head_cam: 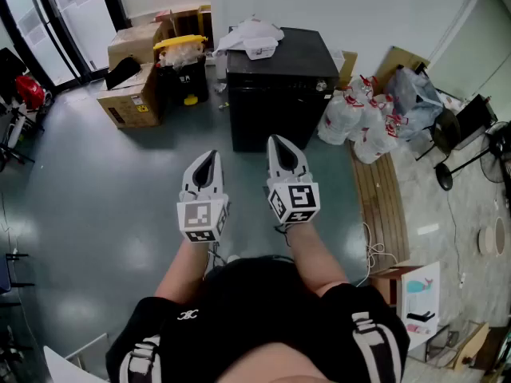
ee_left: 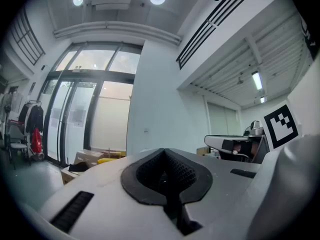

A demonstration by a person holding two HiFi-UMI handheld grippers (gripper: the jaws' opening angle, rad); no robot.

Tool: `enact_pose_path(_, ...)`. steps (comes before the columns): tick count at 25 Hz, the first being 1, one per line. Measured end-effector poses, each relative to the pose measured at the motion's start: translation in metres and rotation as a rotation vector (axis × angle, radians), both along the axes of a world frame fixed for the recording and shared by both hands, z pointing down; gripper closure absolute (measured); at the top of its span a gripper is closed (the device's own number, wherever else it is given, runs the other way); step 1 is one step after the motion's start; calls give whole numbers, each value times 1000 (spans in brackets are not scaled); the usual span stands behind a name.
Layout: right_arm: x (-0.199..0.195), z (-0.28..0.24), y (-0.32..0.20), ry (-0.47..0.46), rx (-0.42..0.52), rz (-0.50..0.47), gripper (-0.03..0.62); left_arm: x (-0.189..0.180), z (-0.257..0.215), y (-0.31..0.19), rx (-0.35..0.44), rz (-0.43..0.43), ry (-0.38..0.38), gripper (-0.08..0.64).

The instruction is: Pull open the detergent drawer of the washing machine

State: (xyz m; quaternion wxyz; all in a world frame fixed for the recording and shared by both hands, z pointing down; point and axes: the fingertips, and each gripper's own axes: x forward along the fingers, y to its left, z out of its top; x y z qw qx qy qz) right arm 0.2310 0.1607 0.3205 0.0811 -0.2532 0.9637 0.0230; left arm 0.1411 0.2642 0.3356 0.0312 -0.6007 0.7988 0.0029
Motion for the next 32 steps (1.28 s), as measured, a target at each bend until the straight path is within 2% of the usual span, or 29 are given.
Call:
enact_pose_path(7,-1,-2,8,-35,8,1,591,-4,1,3,4,6,-9,560)
enact_pose_path(21,-16,7,39,-3,28,27,591,-17,8,21,5,65,-4,560)
enact_pose_path(27,-20,15,26,-3,21,38,592,-23,16,9,-9,69,-7,560)
enact_pose_path(32,-39,18,13,-9,24,20,592,-42,20,-1,-10,52,-11,560)
